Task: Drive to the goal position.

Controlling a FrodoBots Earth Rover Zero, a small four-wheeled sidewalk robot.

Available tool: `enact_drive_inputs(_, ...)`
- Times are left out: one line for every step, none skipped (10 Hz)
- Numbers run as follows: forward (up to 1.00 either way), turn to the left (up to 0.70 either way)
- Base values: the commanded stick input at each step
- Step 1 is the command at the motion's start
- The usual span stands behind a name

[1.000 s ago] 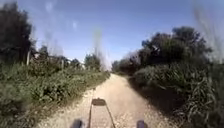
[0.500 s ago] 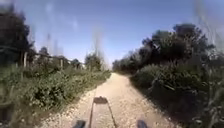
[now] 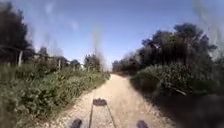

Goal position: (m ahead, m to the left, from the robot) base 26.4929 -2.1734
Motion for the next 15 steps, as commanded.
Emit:
enact_drive_inputs(0.70, -0.08)
enact_drive_inputs(0.70, -0.18)
enact_drive_inputs(0.70, -0.24)
enact_drive_inputs(0.70, -0.04)
enact_drive_inputs(0.70, 0.00)
enact_drive_inputs(0.70, 0.00)
enact_drive_inputs(0.70, 0.00)
enact_drive_inputs(0.70, 0.00)
enact_drive_inputs(0.70, 0.00)
enact_drive_inputs(0.70, 0.00)
enact_drive_inputs(0.70, 0.00)
enact_drive_inputs(0.70, 0.00)
enact_drive_inputs(0.70, 0.00)
enact_drive_inputs(0.70, 0.00)
enact_drive_inputs(0.70, 0.00)
